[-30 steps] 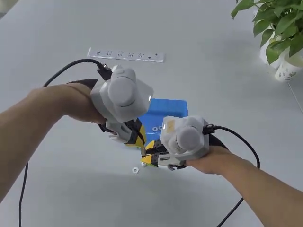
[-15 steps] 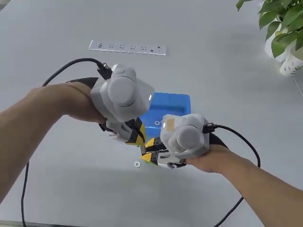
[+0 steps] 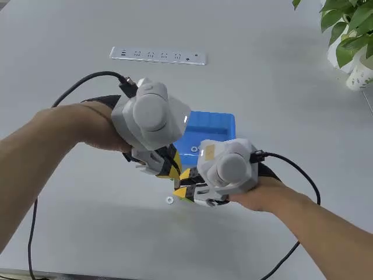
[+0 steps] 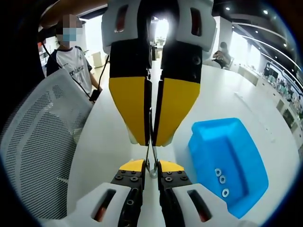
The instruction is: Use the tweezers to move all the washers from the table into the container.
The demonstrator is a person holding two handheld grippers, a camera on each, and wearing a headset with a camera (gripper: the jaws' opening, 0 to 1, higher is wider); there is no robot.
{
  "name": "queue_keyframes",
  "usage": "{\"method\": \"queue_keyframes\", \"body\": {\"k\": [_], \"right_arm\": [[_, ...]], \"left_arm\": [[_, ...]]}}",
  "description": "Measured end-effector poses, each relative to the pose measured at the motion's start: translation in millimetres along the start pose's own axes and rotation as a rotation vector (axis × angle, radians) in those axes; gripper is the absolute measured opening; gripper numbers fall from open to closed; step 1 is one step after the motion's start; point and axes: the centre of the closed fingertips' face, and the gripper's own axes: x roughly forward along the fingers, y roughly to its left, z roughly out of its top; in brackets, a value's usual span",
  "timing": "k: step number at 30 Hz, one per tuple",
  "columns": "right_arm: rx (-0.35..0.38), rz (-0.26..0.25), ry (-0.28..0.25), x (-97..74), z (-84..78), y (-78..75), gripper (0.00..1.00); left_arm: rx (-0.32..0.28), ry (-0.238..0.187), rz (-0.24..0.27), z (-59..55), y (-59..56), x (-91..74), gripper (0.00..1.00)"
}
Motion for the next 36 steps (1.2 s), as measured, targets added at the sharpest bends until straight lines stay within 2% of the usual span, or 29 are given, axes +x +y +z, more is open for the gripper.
{"method": "queue_keyframes", "body": {"k": [17, 36], "right_arm": [[0.005, 0.005, 0.003, 0.4, -1.7, 1.9, 0.12], [0.018, -0.002, -0.003, -1.2, -3.0, 1.0, 0.1]], "left_arm": [[0.001, 0.001, -0.006, -0.1, -1.9, 2.0, 0.05], [-0.007, -0.017, -0.006, 2.5, -0.6, 3.4, 0.05]]}}
